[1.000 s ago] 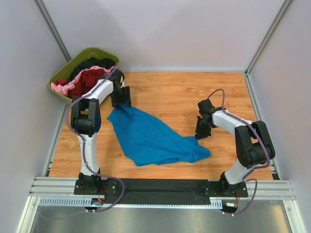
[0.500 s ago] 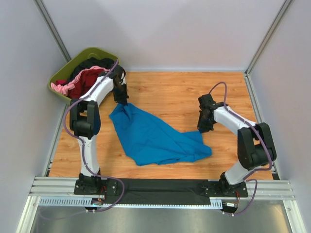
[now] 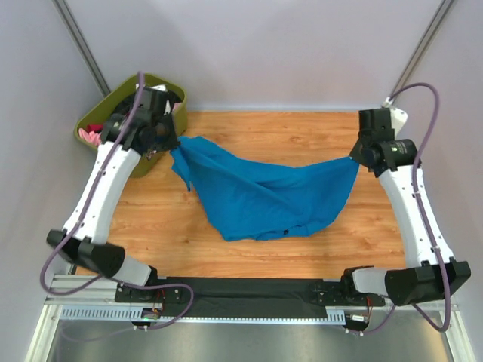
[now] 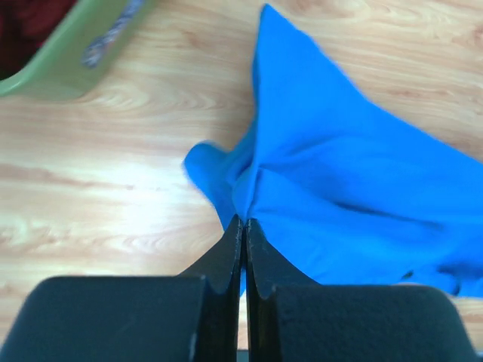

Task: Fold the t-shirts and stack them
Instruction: Flatten the tshirt out

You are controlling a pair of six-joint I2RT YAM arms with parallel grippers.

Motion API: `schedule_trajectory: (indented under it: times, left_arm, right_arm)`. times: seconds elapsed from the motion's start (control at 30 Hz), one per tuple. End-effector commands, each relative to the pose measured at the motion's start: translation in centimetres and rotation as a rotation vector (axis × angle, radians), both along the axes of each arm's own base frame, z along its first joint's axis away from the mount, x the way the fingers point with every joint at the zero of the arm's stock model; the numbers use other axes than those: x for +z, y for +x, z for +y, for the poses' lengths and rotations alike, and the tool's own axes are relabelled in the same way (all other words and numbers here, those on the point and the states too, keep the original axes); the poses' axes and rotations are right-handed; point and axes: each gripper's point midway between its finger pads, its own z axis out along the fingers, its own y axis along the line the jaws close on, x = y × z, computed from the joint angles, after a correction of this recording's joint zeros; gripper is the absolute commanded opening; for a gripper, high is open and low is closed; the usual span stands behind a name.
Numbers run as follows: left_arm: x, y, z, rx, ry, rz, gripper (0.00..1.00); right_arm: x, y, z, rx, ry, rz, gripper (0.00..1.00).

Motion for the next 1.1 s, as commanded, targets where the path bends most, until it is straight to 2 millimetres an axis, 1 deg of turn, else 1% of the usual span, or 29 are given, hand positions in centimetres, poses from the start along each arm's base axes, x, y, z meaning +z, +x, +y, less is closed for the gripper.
schedule_trajectory:
  times: [0.0, 0.03, 0.07, 0.1, 0.13, 0.2, 0.27, 0.3, 0.33, 0.4, 0.43, 0.47, 0.5, 0.53, 0.57, 0.6, 0.63, 0.67, 0.7, 0.73, 0.77, 0.8, 0.83, 0.87, 0.9, 0.97, 1.0, 1.03, 1.07]
  left_arm:
    - [0.9, -3.5, 3.6, 0.120, 0.058, -0.016, 0.00]
    - [1.2, -4.5, 3.7, 0.116, 0.041, -0.035, 0.00]
    - [1.5, -4.8, 3.3, 0.106, 0.011, -0.042, 0.00]
    - [1.9, -5.3, 3.2, 0.097, -0.003, -0.051, 0.00]
    - [2.5, -5.8, 3.1, 0.093, -0.019, -0.061, 0.00]
    - [2.9, -6.6, 2.2, 0.059, -0.065, -0.053, 0.00]
    - [1.8, -8.0, 1.3, 0.030, -0.116, -0.010, 0.00]
    - [1.0, -8.6, 0.9, 0.022, -0.140, 0.015, 0.00]
    - [-1.1, -9.8, 0.8, 0.015, -0.152, 0.065, 0.00]
    - [-2.8, -12.2, -0.1, 0.001, -0.220, 0.115, 0.00]
    - [-5.9, -13.5, -0.2, 0.003, -0.218, 0.191, 0.00]
    - [-7.0, -14.8, -0.8, -0.015, -0.239, 0.225, 0.00]
    - [-7.4, -16.0, -1.0, -0.007, -0.277, 0.231, 0.00]
    - [-9.9, -17.2, -1.4, -0.013, -0.295, 0.294, 0.04]
    - [-10.4, -18.4, -3.0, -0.069, -0.376, 0.334, 0.12]
    - [-10.6, -19.2, -3.9, -0.082, -0.442, 0.346, 0.31]
    - [-12.3, -19.7, -4.5, -0.096, -0.477, 0.385, 0.39]
    - [-12.5, -20.0, -5.1, -0.113, -0.507, 0.401, 0.44]
    - [-12.8, -19.5, -5.0, -0.116, -0.489, 0.390, 0.52]
    - [-12.7, -19.0, -4.6, -0.111, -0.456, 0.377, 0.55]
    - [-12.8, -17.7, -3.6, -0.080, -0.383, 0.341, 0.57]
    - [-13.3, -16.5, -3.3, -0.065, -0.327, 0.366, 0.58]
    - [-11.7, -14.8, -3.1, -0.089, -0.283, 0.321, 0.59]
    - [-11.5, -13.2, -2.5, -0.068, -0.232, 0.304, 0.59]
    - [-11.5, -11.0, -2.7, -0.063, -0.200, 0.317, 0.59]
    - [-12.1, -8.5, -2.3, -0.080, -0.142, 0.323, 0.59]
    - [-13.0, -6.6, -2.8, -0.097, -0.123, 0.336, 0.57]
    - [-13.5, -5.7, -3.1, -0.119, -0.117, 0.338, 0.56]
    - [-13.9, -5.2, -4.1, -0.168, -0.146, 0.347, 0.55]
  right_arm:
    - [5.3, -1.4, -3.2, -0.118, -0.046, -0.105, 0.00]
    - [6.6, -1.4, -3.3, -0.116, -0.037, -0.140, 0.00]
    - [7.7, -1.3, -3.3, -0.099, -0.037, -0.168, 0.00]
    - [9.5, -1.1, -3.0, -0.082, -0.027, -0.221, 0.00]
    - [10.5, -0.9, -2.4, -0.052, -0.005, -0.255, 0.00]
    - [11.9, -0.9, -2.0, -0.031, 0.014, -0.292, 0.00]
    - [11.5, -1.2, -1.8, -0.021, 0.025, -0.276, 0.00]
    - [11.1, -1.3, -1.8, -0.024, 0.028, -0.263, 0.00]
    - [10.0, -1.8, -1.7, -0.021, 0.026, -0.231, 0.00]
    - [8.9, -2.6, -1.9, -0.024, 0.019, -0.204, 0.00]
    - [7.4, -3.1, -2.0, -0.030, 0.012, -0.161, 0.00]
    - [7.1, -3.8, -2.2, -0.033, 0.008, -0.157, 0.00]
    - [6.4, -4.2, -2.3, -0.039, 0.003, -0.137, 0.00]
    - [4.9, -4.8, -2.2, -0.035, 0.005, -0.086, 0.00]
    - [4.2, -5.3, -2.2, -0.033, 0.007, -0.062, 0.00]
    - [3.4, -5.7, -2.1, -0.029, 0.010, -0.034, 0.00]
    - [2.5, -6.3, -2.1, -0.033, 0.016, 0.001, 0.00]
    - [0.5, -6.9, -1.9, -0.031, 0.022, 0.057, 0.00]
    - [-0.2, -7.5, -1.3, -0.008, 0.051, 0.070, 0.00]
    - [-1.3, -7.9, -0.9, 0.001, 0.069, 0.096, 0.00]
    - [-3.3, -8.7, -0.7, -0.008, 0.093, 0.142, 0.00]
    - [-4.2, -9.3, 0.0, 0.007, 0.122, 0.159, 0.00]
    - [-4.9, -9.5, 0.2, 0.008, 0.137, 0.168, 0.00]
    - [-5.6, -9.7, 0.4, 0.008, 0.149, 0.182, 0.00]
    - [-6.8, -10.0, 0.6, 0.015, 0.161, 0.208, 0.00]
    - [-7.5, -10.2, 0.8, 0.022, 0.164, 0.230, 0.00]
    - [-7.8, -10.3, 0.8, 0.027, 0.164, 0.238, 0.00]
    - [-7.8, -10.3, 0.8, 0.028, 0.160, 0.242, 0.00]
    - [-7.9, -10.3, 0.7, 0.031, 0.155, 0.246, 0.00]
